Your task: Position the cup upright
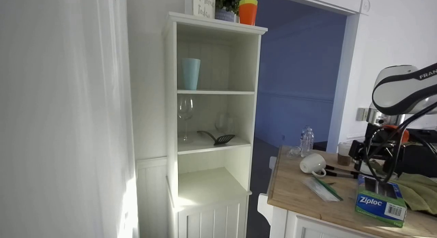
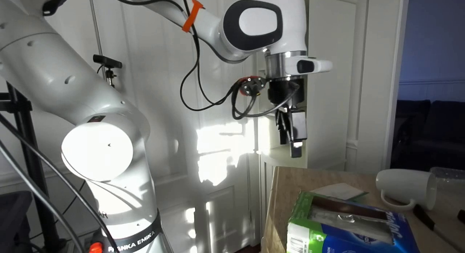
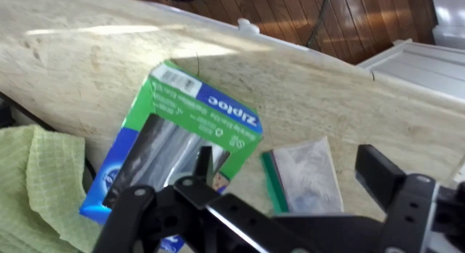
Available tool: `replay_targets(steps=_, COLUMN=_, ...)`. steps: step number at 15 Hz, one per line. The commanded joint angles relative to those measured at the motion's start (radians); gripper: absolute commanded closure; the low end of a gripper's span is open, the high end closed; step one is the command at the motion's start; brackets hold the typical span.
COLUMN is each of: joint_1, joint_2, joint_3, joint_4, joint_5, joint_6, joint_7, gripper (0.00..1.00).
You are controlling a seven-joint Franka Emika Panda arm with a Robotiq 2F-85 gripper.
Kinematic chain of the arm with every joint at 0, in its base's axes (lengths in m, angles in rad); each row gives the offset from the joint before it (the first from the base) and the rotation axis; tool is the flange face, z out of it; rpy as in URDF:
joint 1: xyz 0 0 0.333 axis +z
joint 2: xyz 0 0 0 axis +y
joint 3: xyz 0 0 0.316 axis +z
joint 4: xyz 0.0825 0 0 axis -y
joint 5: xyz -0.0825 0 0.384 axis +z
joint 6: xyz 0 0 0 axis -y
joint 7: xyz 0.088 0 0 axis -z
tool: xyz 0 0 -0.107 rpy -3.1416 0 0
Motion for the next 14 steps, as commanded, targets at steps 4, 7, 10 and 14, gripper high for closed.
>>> replay_targets(steps=4, joint_1=0.123, joint_2=0.299, joint_3=-0.163, joint_4=0.287, joint_5=0.176, joint_6=0.122, joint_7=-0.404, gripper=0.0)
replay_targets(steps=7, joint_1=0.244, joint_2=0.412, joint_3=-0.299, joint_4=0.396, joint_5=0.372, joint_6=0.121, joint_7=-0.631, gripper=0.0)
replay_targets(steps=10, joint_1=0.177, joint_2=0.407, joint_3=-0.242, joint_4=0.381, joint_5=0.411, joint_6=0.113, joint_7=-0.665, gripper=0.0)
replay_targets(steps=14, joint_1=0.165, joint_2=0.505, joint_3=-0.238, joint_4=0.464, joint_5=0.485, joint_6=0.084, joint_7=-0.747, gripper=0.0)
